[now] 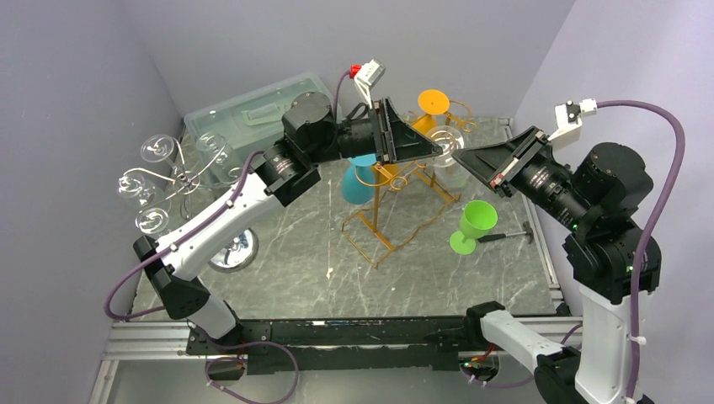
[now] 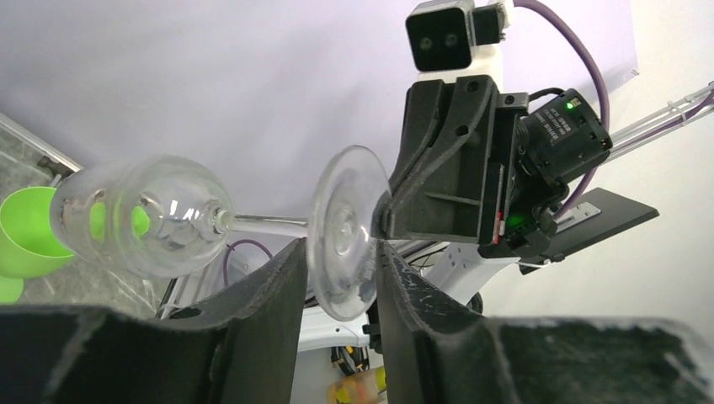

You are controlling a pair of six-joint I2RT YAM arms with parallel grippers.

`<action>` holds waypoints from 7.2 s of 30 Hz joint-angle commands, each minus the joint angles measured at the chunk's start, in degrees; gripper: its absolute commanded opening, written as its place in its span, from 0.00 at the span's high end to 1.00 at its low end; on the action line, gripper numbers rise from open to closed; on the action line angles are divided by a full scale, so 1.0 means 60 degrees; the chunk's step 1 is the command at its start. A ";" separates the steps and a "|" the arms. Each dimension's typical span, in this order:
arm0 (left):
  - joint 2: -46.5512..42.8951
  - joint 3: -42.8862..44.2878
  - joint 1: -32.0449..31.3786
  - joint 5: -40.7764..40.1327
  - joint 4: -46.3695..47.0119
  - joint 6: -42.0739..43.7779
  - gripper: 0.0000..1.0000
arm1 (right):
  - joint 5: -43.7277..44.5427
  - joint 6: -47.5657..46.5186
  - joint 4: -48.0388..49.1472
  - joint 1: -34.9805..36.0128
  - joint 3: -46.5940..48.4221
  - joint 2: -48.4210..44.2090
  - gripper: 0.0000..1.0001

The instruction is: Take the wine glass off the wine glass rack

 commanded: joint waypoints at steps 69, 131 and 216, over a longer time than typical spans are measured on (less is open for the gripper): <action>-0.1797 0.0512 0.2546 0.2351 0.2283 -0.2445 1.00 | -0.6559 0.1555 1.3341 -0.2571 -0.3162 0.2570 0.04; -0.1064 -0.0445 0.2029 0.1101 0.7640 -0.6575 1.00 | -0.4934 0.7246 2.2587 -0.1242 -0.2786 0.3804 0.29; -0.5266 0.0086 0.2031 -0.2788 -0.7086 0.6121 0.00 | -0.4578 0.0077 0.1460 -0.1576 0.5551 0.5063 1.00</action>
